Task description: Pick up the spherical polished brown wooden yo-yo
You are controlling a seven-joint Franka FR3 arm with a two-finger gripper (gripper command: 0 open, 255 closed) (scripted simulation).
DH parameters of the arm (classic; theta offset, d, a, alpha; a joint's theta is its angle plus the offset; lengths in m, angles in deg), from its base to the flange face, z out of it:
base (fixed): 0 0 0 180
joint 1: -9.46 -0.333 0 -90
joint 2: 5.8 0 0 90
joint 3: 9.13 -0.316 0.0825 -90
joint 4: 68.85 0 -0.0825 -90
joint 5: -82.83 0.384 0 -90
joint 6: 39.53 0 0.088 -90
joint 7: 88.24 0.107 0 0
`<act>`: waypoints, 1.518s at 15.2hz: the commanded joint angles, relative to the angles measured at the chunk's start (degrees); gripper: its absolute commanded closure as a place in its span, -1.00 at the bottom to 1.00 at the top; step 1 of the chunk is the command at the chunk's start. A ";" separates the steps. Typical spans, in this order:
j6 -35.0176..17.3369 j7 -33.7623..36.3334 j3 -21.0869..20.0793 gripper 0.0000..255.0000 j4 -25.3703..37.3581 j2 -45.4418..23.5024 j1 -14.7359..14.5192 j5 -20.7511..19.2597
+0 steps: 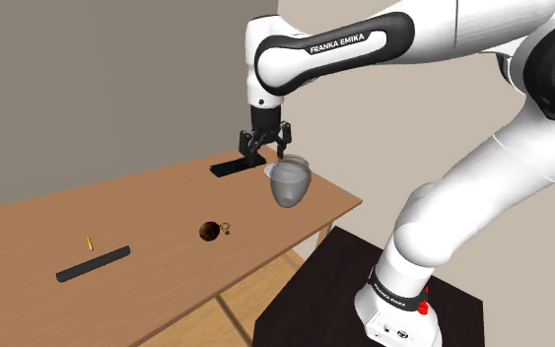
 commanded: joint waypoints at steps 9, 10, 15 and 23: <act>-11.16 13.31 -2.55 -1.00 7.23 -22.14 1.30 -1.65; -11.94 14.56 -2.57 -1.00 8.37 -24.44 1.30 -1.95; -14.99 20.27 -1.98 -1.00 15.09 -35.95 0.86 -3.31; -16.88 27.17 0.24 -1.00 29.36 -54.36 -0.57 -3.84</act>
